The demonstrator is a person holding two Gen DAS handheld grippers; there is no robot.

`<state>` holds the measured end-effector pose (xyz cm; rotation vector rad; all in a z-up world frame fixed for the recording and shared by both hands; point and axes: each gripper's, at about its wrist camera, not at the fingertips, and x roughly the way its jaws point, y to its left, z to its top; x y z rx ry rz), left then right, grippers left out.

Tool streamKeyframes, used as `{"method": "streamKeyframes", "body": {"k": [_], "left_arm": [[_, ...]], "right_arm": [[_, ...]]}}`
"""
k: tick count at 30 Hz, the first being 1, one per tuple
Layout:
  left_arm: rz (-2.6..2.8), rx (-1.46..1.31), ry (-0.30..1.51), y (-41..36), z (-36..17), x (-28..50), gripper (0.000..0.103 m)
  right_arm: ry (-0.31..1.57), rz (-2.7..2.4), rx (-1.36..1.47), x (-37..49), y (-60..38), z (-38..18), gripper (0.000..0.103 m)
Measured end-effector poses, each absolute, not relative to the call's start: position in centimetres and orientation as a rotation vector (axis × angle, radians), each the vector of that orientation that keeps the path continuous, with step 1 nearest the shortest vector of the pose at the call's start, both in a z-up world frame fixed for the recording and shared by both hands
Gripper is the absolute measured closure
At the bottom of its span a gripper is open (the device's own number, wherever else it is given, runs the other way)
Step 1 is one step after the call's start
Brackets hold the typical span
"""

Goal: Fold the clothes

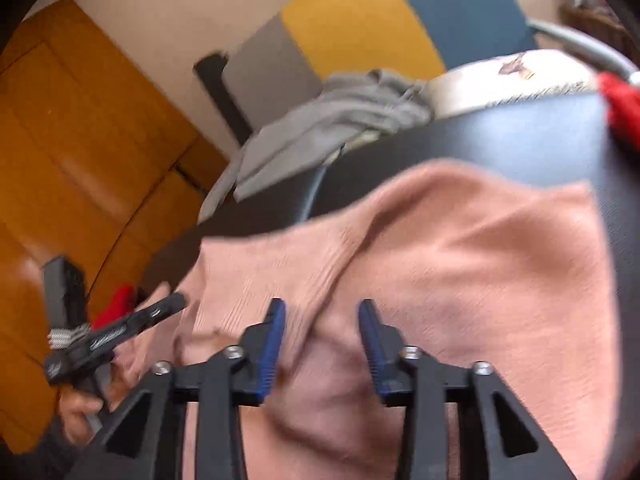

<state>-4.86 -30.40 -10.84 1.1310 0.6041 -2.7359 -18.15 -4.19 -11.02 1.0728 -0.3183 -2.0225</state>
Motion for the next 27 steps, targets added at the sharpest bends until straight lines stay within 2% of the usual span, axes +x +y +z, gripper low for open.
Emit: {"method": "streamKeyframes", "body": {"k": [1, 2, 3, 5, 8, 16, 17, 22, 27], "left_arm": [[-2.764, 1.133, 0.597, -29.8, -10.6, -5.4, 0.08], [-2.783, 1.148, 0.586, -29.1, -10.6, -6.2, 0.08], [-2.798, 1.172, 0.574, -28.3, -10.9, -7.1, 0.08], [-2.819, 1.248, 0.555, -26.6, -12.1, -8.7, 0.08], [-2.811, 1.385, 0.517, -24.6, -14.6, -10.1, 0.08], [-2.854, 1.336, 0.523, -24.8, -15.7, -9.4, 0.078], [-2.854, 1.334, 0.516, -24.8, -15.7, -9.4, 0.078], [-2.857, 1.326, 0.51, -24.6, -15.7, -9.4, 0.078], [-2.862, 1.323, 0.516, -24.7, -15.9, -9.6, 0.078]], "right_arm": [[-0.377, -1.995, 1.082, -18.9, -3.9, -10.9, 0.056], [-0.443, -1.961, 1.094, -19.8, -3.6, -10.8, 0.038], [-0.482, -1.953, 1.098, -20.5, -3.7, -10.6, 0.017], [-0.523, -1.952, 1.104, -22.1, -4.1, -10.3, 0.007], [-0.55, -1.912, 1.169, -24.7, -5.8, -10.8, 0.007], [-0.447, -2.111, 1.126, -28.2, -8.1, -12.5, 0.009], [-0.449, -2.136, 1.129, -28.3, -7.8, -12.4, 0.012], [-0.454, -2.243, 1.161, -28.3, -6.2, -11.5, 0.012], [-0.277, -2.211, 1.001, -24.7, -7.8, -7.9, 0.011]]}}
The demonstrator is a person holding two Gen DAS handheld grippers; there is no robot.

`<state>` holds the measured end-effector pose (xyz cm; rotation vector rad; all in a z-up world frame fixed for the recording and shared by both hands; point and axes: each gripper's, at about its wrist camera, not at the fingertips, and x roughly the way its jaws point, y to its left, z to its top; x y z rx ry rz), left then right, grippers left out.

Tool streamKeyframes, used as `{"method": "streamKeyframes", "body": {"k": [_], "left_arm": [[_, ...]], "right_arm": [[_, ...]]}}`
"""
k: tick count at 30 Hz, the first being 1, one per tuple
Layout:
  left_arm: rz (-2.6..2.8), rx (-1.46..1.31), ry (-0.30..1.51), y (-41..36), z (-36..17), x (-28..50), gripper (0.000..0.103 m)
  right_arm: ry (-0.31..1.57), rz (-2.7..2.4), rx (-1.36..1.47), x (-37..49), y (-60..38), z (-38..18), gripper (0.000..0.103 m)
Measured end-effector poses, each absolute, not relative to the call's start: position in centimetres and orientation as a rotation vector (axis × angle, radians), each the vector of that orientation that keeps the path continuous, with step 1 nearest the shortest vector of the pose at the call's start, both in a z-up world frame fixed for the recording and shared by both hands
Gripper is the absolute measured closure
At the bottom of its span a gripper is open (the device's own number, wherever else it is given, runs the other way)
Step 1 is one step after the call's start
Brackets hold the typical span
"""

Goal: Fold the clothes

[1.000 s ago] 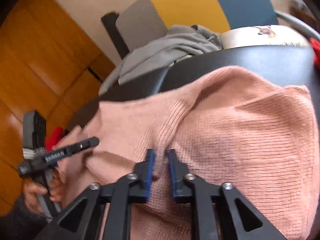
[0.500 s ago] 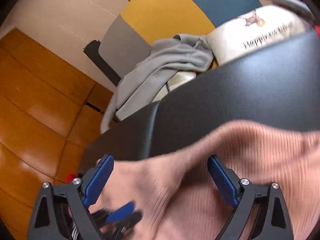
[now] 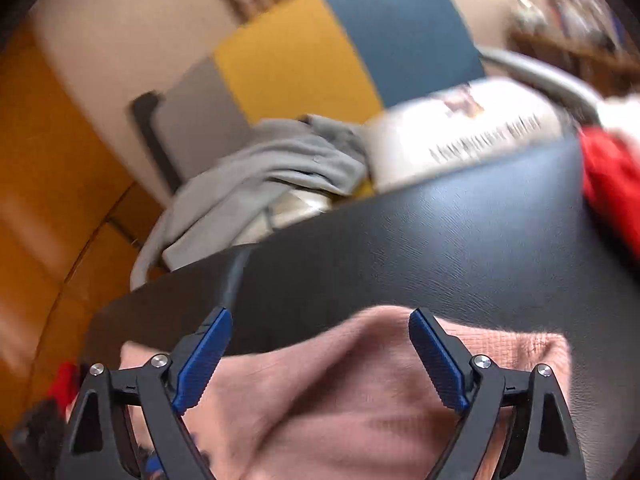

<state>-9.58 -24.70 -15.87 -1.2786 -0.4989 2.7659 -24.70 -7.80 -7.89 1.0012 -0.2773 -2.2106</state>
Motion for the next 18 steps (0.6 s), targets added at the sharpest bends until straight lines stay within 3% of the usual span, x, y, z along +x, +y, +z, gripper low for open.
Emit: {"method": "streamKeyframes", "body": {"k": [3, 7, 11, 18], "left_arm": [[2.77, -1.276, -0.5, -24.7, -15.9, -9.5, 0.078], [2.765, -1.268, -0.523, -24.9, -15.8, -9.3, 0.078], [2.758, -1.255, -0.554, -25.2, -15.8, -9.1, 0.078], [2.754, -1.156, -0.909, -32.5, -13.8, -4.6, 0.078]], "right_arm": [[-0.169, -2.088, 0.944, -22.8, -10.7, -6.7, 0.011], [-0.003, -2.077, 1.205, -23.9, -13.4, -11.7, 0.011], [0.029, -2.118, 1.091, -22.9, -13.2, -12.7, 0.011], [0.138, -2.152, 1.075, -22.0, -14.3, -12.9, 0.008]]}}
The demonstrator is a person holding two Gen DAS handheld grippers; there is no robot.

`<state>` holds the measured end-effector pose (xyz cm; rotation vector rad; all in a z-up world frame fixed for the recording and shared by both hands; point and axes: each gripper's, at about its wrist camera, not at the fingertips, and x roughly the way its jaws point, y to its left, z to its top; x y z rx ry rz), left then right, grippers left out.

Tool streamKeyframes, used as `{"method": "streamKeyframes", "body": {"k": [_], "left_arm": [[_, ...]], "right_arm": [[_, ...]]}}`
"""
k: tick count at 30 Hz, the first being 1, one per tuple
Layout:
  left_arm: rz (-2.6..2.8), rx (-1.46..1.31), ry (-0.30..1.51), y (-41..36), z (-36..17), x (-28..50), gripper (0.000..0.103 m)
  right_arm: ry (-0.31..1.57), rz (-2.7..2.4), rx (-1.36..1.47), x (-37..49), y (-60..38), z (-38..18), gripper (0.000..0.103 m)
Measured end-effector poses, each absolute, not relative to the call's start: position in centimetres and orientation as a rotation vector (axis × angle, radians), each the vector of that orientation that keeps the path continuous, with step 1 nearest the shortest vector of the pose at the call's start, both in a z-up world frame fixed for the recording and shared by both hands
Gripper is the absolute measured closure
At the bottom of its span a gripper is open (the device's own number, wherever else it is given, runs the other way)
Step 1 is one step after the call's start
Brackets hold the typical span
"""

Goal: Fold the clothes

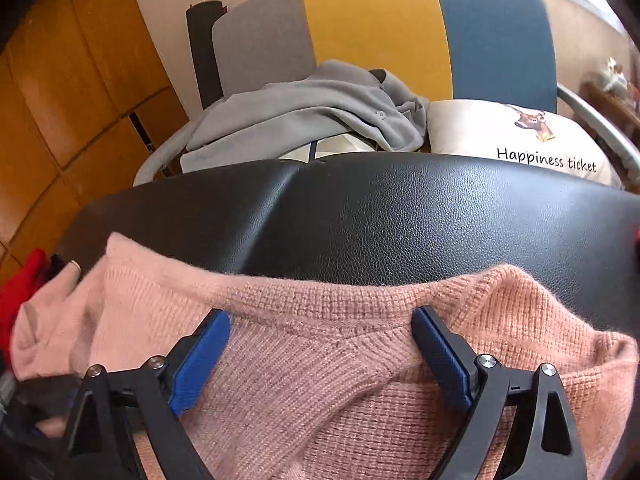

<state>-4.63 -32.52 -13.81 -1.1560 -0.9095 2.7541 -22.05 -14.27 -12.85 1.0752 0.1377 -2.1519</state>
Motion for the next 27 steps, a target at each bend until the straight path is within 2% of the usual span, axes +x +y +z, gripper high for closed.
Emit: {"method": "streamKeyframes", "body": {"k": [4, 8, 10, 14, 15, 16, 17, 19, 22, 24, 27], "left_arm": [[2.756, -1.118, -1.065, -38.4, -12.7, -3.8, 0.078], [2.634, -1.116, -1.221, -42.4, -12.7, -5.9, 0.071], [2.581, -1.154, -1.227, -42.9, -13.1, -8.5, 0.066], [2.478, -1.282, -1.22, -42.7, -14.7, -12.4, 0.064], [2.504, -1.325, -1.207, -42.8, -15.1, -13.3, 0.067], [2.575, -1.358, -1.173, -43.2, -15.1, -13.7, 0.084], [2.658, -1.388, -1.13, -43.6, -15.2, -14.0, 0.092], [2.76, -1.441, -1.037, -43.9, -15.7, -14.3, 0.097], [2.882, -1.458, -0.774, -42.6, -16.0, -14.6, 0.097], [2.929, -1.457, -0.721, -42.1, -15.7, -14.9, 0.095], [2.955, -1.42, -0.897, -43.1, -14.4, -14.1, 0.089]], "right_arm": [[0.189, -2.171, 1.066, -22.1, -14.5, -13.2, 0.007], [0.216, -2.178, 1.061, -22.1, -14.8, -13.3, 0.006], [0.211, -2.177, 1.06, -22.2, -14.8, -13.4, 0.005], [0.199, -2.17, 1.057, -22.3, -14.6, -13.4, 0.005], [0.198, -2.169, 1.056, -22.3, -14.5, -13.4, 0.004], [0.196, -2.169, 1.053, -22.2, -14.5, -13.3, 0.004], [0.192, -2.169, 1.051, -22.2, -14.4, -13.3, 0.004], [0.184, -2.168, 1.048, -22.2, -14.3, -13.3, 0.004], [0.177, -2.17, 1.042, -22.2, -14.3, -13.4, 0.004], [0.174, -2.172, 1.04, -22.2, -14.3, -13.4, 0.004], [0.178, -2.176, 1.036, -22.1, -14.3, -13.4, 0.004]]}}
